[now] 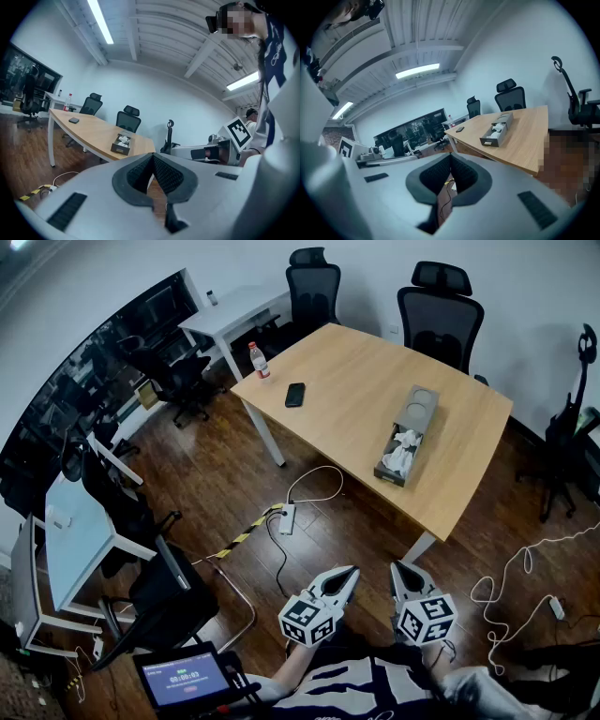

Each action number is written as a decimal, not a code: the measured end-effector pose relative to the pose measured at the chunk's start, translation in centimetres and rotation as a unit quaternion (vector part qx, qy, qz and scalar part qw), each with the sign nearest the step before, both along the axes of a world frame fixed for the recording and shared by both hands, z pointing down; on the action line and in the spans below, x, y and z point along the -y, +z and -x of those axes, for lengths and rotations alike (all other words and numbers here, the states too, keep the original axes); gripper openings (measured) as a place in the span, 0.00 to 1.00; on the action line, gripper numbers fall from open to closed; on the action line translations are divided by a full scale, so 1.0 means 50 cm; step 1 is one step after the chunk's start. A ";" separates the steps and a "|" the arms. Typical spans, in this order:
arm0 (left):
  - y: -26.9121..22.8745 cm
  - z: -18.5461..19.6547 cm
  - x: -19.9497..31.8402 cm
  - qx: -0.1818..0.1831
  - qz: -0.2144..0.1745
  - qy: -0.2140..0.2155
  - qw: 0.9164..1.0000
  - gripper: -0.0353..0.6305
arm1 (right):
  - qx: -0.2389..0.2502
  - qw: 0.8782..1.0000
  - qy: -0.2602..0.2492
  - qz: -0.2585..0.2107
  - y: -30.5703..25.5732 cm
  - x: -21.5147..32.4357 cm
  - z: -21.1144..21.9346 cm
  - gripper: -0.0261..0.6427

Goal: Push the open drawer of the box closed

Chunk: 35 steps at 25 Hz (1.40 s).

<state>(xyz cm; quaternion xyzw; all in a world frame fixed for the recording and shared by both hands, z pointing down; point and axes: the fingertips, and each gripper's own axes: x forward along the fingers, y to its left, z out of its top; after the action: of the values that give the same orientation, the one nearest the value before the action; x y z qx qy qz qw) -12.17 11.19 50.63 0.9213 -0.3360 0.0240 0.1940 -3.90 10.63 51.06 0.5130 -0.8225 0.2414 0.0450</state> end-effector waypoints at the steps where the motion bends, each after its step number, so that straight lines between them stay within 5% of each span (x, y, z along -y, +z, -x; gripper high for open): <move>1: 0.001 0.018 0.007 0.000 0.000 0.000 1.000 0.06 | 0.001 1.000 0.005 -0.002 0.001 0.006 0.011 0.03; 8: 0.038 0.101 0.048 0.008 0.012 -0.008 1.000 0.06 | -0.023 1.000 0.018 0.006 0.023 0.033 0.050 0.03; 18: 0.079 0.089 0.100 -0.002 0.044 -0.004 0.999 0.06 | -0.052 0.997 0.047 0.027 0.055 0.128 -0.011 0.03; 26: 0.064 0.111 0.286 0.002 0.039 -0.088 0.995 0.06 | -0.058 0.998 0.002 0.038 0.097 0.327 -0.068 0.11; 35: 0.057 0.007 0.443 0.015 0.044 -0.101 0.994 0.06 | -0.079 0.994 -0.036 0.072 0.164 0.492 -0.152 0.14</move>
<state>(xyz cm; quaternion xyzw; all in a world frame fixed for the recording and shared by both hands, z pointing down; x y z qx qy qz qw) -12.51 -10.94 53.48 0.8727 -0.4289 0.0327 0.2312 3.70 -13.96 59.27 0.4963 -0.8147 0.2569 0.1550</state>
